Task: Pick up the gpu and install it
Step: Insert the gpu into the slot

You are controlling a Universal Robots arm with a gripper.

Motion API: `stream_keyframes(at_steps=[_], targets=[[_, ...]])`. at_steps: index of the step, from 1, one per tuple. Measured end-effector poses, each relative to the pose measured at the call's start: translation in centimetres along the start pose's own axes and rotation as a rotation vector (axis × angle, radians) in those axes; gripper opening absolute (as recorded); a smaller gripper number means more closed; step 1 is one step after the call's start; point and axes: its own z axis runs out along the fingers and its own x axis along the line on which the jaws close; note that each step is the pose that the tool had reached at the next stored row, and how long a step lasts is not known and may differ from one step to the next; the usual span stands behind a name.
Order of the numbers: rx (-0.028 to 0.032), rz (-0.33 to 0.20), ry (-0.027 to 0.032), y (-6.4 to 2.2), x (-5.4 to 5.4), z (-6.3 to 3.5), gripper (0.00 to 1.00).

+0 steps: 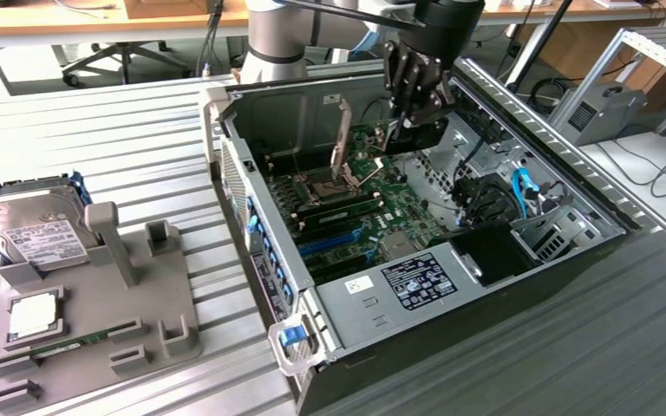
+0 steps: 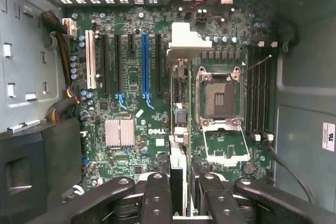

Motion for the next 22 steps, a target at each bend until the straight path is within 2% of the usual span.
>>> stream_keyframes(at_steps=[2, 8, 10, 11, 22], targets=[[-0.0003, -0.014, -0.0002, 0.0, 0.2, 0.01, 0.26], [-0.0003, -0.014, -0.0002, 0.03, 4.2, 0.47, 0.26], [-0.0003, -0.014, -0.0002, 0.04, 5.9, 0.67, 0.26], [-0.0003, -0.014, -0.0002, 0.05, 6.3, 0.71, 0.26], [-0.0003, -0.014, -0.0003, 0.07, 7.1, 0.79, 0.26]])
